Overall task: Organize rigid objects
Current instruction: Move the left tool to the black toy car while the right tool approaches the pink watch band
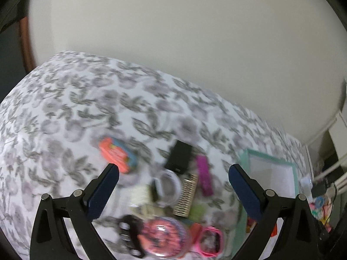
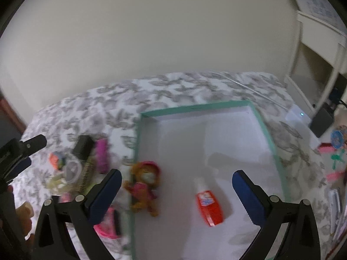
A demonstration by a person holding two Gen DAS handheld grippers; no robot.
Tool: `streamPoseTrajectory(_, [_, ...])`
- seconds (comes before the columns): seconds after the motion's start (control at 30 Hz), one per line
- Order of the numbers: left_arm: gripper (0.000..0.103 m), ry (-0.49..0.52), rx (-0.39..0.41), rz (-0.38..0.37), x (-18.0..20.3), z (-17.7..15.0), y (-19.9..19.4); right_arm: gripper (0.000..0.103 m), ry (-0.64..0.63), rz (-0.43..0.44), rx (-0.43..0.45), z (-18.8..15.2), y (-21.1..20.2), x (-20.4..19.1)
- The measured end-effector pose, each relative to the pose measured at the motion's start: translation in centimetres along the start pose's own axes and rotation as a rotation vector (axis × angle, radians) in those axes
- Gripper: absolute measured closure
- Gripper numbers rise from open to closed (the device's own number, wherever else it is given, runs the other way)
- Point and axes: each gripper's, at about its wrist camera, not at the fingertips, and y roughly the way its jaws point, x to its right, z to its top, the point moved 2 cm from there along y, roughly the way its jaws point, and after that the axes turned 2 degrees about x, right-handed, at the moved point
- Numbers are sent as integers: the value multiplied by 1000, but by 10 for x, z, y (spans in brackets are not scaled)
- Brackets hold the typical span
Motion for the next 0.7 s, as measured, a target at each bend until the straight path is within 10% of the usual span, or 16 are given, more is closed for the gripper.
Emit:
streamPoseTrajectory(0.37, [2,-90,47,121,-77,21,-35,0,-102,105,100,6,-18,-70])
streamPoseTrajectory(0.7, [2,-175,-164,106,-105,-3,-8,1,-208,137,1,-17,-1,-121])
